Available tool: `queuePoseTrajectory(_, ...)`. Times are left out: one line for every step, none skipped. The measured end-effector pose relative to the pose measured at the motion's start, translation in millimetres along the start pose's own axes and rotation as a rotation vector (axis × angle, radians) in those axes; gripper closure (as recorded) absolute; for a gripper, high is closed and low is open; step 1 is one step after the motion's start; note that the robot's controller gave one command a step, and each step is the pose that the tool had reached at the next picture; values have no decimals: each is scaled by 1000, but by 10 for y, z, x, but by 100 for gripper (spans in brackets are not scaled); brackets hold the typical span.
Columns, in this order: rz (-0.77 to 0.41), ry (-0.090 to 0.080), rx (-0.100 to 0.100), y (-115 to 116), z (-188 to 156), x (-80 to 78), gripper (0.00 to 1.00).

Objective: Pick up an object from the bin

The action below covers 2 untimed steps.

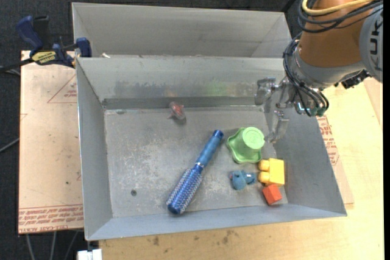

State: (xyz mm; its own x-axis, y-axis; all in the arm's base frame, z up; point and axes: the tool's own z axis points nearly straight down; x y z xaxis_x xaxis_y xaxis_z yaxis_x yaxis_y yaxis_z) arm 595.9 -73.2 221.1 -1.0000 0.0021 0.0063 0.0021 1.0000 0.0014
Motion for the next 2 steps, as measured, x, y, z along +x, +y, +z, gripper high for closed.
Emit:
queuePoseTrajectory(-165, -4, -1, 146, 1532, -106, 0)
queuePoseTrajectory(-166, -12, 2, 138, 1488, -127, 100)
